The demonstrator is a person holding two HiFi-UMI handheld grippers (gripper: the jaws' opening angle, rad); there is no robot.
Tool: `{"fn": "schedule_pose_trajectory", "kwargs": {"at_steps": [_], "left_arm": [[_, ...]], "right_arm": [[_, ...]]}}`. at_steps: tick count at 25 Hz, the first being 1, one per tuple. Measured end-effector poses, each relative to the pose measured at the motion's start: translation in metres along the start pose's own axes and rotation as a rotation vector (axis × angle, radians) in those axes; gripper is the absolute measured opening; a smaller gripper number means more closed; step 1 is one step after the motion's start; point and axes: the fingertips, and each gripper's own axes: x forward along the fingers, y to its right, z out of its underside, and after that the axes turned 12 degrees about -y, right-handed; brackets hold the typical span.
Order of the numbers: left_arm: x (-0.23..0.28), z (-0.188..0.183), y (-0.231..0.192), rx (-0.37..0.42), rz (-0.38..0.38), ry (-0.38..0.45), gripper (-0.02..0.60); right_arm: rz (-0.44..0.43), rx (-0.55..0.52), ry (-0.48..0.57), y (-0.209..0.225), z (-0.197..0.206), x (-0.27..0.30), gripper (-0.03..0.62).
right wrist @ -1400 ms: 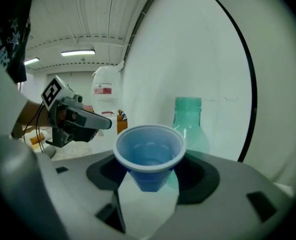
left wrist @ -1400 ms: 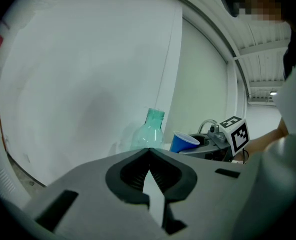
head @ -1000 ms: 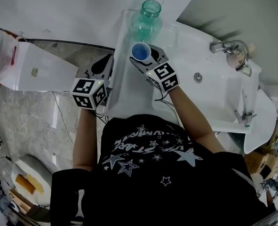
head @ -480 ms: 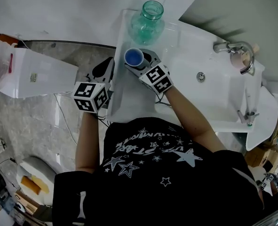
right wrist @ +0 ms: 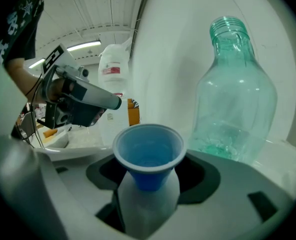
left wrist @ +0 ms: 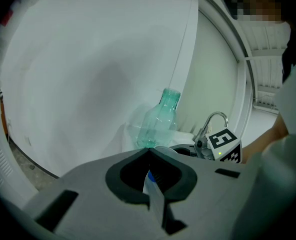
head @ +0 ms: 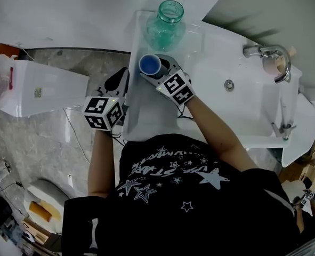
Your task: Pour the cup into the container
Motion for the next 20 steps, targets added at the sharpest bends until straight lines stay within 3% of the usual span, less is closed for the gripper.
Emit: {"fn": "schedule_pose_trajectory", "kwargs": {"at_steps": [11, 20], "left_arm": [[0.001, 0.001, 0.001, 0.021, -0.036, -0.008, 0.011], [-0.031, 0.001, 0.023, 0.012, -0.089, 0.037, 0.011]], "right_arm": [[0.008, 0.018, 0.002, 0.0, 0.002, -0.002, 0.341], [0.053, 0.037, 0.023, -0.002, 0.016, -0.05, 0.344]]}}
